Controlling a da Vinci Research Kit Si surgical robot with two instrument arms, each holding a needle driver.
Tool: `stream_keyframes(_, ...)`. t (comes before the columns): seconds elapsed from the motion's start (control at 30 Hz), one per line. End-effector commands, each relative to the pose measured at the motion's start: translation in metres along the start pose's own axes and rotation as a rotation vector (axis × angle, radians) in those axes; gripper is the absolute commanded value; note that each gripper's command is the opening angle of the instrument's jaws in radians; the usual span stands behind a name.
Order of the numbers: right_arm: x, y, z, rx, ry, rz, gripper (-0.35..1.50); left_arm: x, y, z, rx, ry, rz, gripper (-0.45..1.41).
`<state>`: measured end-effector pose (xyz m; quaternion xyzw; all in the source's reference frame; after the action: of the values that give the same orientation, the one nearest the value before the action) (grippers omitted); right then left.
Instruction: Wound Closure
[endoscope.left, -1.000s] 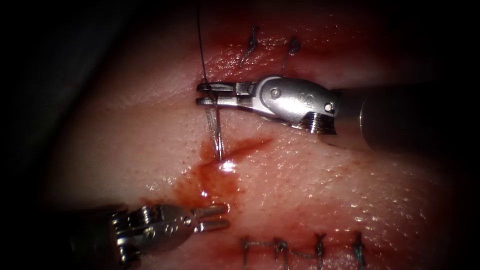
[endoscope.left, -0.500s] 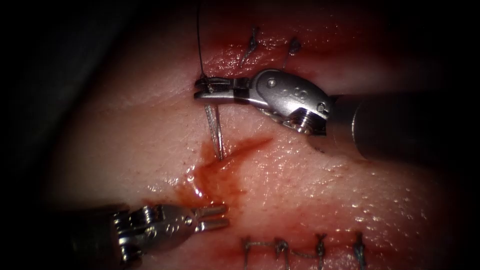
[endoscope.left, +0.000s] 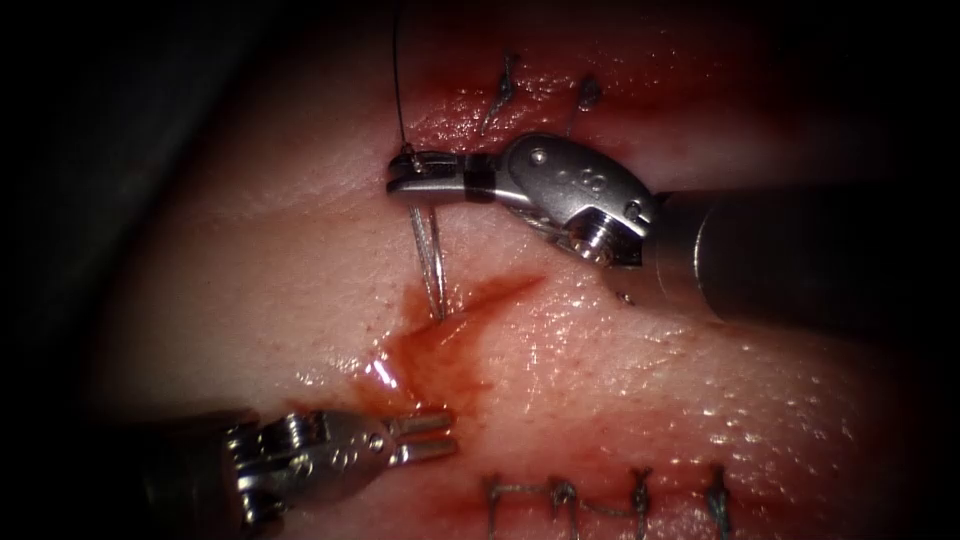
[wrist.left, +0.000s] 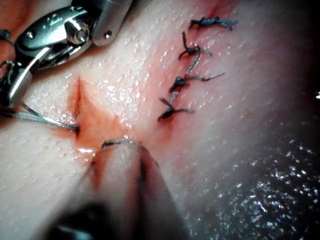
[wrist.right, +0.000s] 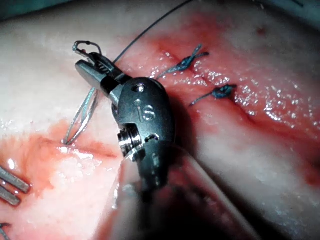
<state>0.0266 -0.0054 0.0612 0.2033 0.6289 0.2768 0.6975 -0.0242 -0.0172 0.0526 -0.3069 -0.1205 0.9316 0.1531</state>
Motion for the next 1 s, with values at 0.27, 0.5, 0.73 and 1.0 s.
stream_keyframes(0.27, -0.0008, 0.0002, 0.0011, 0.017, -0.026, 0.124, -0.35, 0.0001, 0.0002, 0.0008, 0.0, 0.0, 0.001, 0.19)
stream_keyframes(0.5, -0.0012, -0.0002, 0.0011, 0.008, -0.057, 0.201, -0.35, 0.0001, 0.0002, 0.0008, 0.0, 0.0, 0.001, 0.17)
stream_keyframes(0.73, -0.0016, -0.0011, 0.0012, 0.031, -0.062, 0.224, -0.35, -0.0001, 0.0002, 0.0006, -0.002, 0.0, 0.002, 0.17)
stream_keyframes(1.0, -0.0016, -0.0021, 0.001, 0.046, -0.057, 0.276, -0.35, -0.0002, 0.0002, 0.0005, -0.003, 0.0, 0.003, 0.17)
